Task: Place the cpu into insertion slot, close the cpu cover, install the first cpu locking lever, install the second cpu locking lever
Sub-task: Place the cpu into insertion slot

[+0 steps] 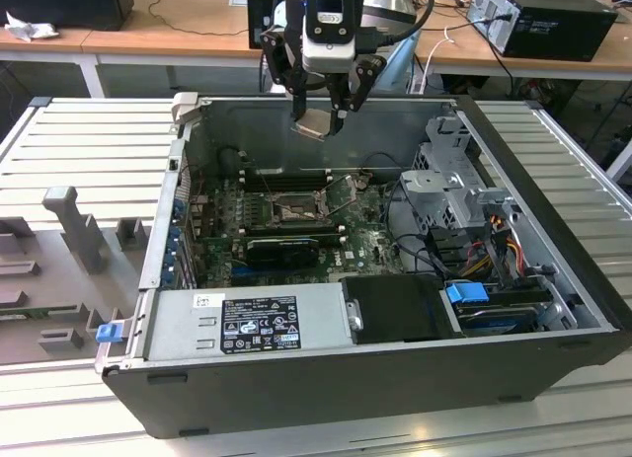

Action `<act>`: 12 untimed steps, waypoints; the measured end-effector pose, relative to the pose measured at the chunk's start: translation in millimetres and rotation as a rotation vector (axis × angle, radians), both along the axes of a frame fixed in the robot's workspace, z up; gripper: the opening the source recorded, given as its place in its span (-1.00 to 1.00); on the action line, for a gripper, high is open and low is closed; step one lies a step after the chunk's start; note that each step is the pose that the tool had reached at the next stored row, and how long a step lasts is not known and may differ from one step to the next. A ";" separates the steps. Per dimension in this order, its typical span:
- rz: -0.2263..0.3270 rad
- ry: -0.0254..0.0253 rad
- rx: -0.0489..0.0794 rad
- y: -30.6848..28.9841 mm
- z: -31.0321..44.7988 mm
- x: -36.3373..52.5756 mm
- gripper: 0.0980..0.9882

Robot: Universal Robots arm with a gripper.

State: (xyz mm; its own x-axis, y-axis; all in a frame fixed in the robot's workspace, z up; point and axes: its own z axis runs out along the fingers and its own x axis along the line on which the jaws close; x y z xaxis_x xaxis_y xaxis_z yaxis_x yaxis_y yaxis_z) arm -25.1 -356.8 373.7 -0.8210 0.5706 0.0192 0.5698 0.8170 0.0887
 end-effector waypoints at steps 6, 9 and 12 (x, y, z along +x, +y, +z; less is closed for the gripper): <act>-0.020 0.0000 0.000 0.0 0.0 0.0 -0.02; -0.032 0.0000 0.000 0.0 0.0 0.0 -0.02; -0.046 0.0000 0.000 0.0 0.0 0.0 -0.02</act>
State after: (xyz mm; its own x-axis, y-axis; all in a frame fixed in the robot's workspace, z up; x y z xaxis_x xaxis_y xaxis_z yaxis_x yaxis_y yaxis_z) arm -25.1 -356.7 373.8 -0.7941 0.6074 0.0192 0.6065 0.7901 0.0887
